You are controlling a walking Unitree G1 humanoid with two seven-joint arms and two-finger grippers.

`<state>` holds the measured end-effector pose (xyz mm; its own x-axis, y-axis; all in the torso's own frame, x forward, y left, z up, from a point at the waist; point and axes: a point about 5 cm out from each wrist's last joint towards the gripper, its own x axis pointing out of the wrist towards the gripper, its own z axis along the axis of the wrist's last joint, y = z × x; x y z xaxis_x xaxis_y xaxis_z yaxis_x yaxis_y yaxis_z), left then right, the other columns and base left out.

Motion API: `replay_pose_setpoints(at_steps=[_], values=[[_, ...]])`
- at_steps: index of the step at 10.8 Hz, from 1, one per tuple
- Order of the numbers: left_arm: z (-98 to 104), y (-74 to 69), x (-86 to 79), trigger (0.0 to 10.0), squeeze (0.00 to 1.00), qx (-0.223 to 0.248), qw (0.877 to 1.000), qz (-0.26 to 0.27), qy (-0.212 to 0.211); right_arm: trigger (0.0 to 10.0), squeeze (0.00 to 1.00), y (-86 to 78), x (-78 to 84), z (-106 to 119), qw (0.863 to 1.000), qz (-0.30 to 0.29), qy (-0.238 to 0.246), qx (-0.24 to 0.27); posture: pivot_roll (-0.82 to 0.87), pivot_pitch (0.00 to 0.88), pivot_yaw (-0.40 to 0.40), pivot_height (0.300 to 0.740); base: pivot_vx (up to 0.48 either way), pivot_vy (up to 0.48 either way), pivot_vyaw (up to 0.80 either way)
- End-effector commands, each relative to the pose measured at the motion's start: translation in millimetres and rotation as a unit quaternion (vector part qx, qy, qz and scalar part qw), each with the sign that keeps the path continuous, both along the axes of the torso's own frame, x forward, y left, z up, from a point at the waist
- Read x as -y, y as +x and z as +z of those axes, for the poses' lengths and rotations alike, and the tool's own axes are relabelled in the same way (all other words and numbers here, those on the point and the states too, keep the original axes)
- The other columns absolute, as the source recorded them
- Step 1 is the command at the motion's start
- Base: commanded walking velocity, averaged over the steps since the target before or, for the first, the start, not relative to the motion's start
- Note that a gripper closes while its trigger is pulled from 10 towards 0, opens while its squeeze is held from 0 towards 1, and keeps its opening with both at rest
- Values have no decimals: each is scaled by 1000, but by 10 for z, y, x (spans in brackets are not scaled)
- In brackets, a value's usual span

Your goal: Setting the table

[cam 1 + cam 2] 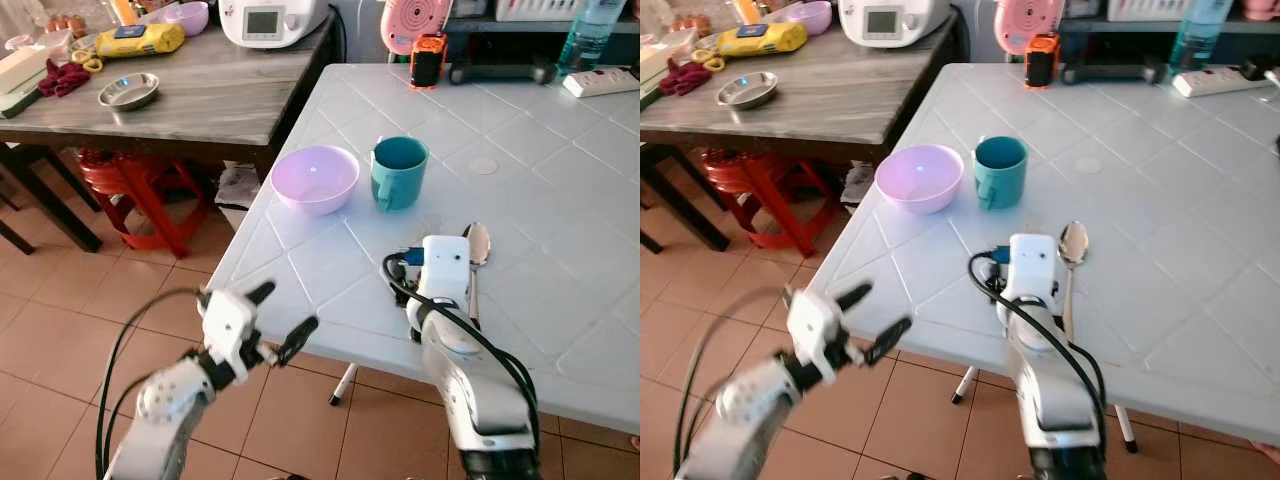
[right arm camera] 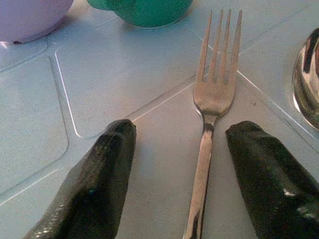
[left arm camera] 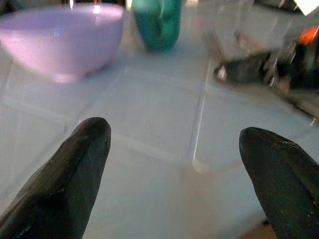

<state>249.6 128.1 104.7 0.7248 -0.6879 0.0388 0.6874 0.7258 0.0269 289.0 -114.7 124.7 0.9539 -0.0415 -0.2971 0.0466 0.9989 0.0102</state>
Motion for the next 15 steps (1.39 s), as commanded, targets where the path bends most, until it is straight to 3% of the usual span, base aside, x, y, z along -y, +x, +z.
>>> replay_pose_setpoints(at_steps=[1, 5, 10, 15], values=[[80, 2, -2, 10000, 0, 5, 1000, -19, 3, 0, 0, -163, 23, -362, 995, 1, 3, -100, -49, 139, 135, 740, 0, 0, 0], [109, -22, 61, 10000, 0, -1, 999, -37, 13, 0, 0, -225, 129, -458, 991, -26, 5, -132, -54, 135, 139, 740, 0, 0, 0], [112, -47, 112, 10000, 0, 1, 998, -64, 10, 0, 0, -232, 175, -474, 990, -14, 17, -142, -62, 133, 130, 740, 0, 0, 0], [4, 109, 188, 10000, 0, 15, 998, -55, 24, 0, 0, -204, 228, -489, 990, -5, 16, -140, -84, 121, 119, 740, 0, 0, 0]])
